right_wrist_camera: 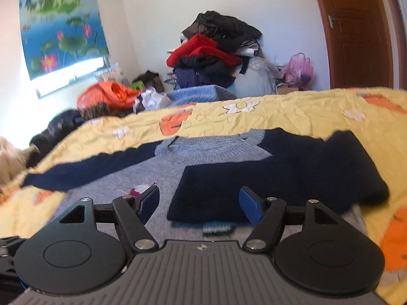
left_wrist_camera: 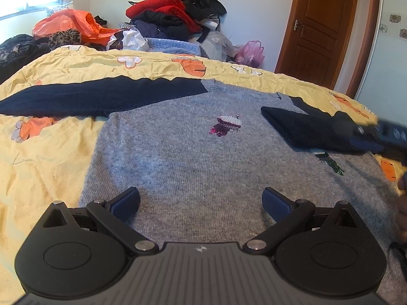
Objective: Fold small clothes
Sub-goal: 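Lay the sleeve across the sweater chest with the right tool while the left tool grasps the other navy sleeve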
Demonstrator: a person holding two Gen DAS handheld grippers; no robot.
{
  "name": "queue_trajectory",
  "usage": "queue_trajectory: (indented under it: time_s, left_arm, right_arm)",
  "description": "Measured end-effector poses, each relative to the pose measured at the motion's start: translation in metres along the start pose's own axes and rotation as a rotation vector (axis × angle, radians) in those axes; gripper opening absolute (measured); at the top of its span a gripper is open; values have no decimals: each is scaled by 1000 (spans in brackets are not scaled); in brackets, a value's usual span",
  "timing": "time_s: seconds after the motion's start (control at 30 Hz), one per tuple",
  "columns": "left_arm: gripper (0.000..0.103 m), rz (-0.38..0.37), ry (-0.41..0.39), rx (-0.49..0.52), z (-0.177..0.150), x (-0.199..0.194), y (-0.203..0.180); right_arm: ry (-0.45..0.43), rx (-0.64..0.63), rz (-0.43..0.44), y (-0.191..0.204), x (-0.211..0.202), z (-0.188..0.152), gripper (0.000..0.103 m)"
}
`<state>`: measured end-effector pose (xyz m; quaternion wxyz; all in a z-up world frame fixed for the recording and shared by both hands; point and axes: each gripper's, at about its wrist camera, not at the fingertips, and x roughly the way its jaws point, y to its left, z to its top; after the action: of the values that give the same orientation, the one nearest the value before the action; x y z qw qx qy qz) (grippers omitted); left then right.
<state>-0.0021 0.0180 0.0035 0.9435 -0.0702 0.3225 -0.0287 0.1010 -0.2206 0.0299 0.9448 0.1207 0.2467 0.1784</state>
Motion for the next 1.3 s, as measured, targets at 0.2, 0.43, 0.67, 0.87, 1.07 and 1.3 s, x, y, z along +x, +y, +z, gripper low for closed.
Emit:
queue_trajectory:
  time_s: [0.2,0.43,0.67,0.87,1.07,1.3]
  left_arm:
    - [103,-247,40,-194,35,-3,8]
    - [103,-537,235,-483,80,84,-5]
    - [53,-434,265,-407,90,127,-51]
    - [7,-330,289,-293,97,134,-62]
    - [6,-254,111,-198,112,85,-38]
    - [6,-54,110,-224,92,74,32]
  right_arm:
    - [-1,281,66,-57,-4,-19,73]
    - [0,407,112,-75,1,-25,74]
    - [3,433,137,-81,-2,-27,75]
    - [1,433,147,-82,-2,-28,76]
    - [1,433,146,-81,-2,-27,76]
    - [5,423,145,-82,-2,-28,77]
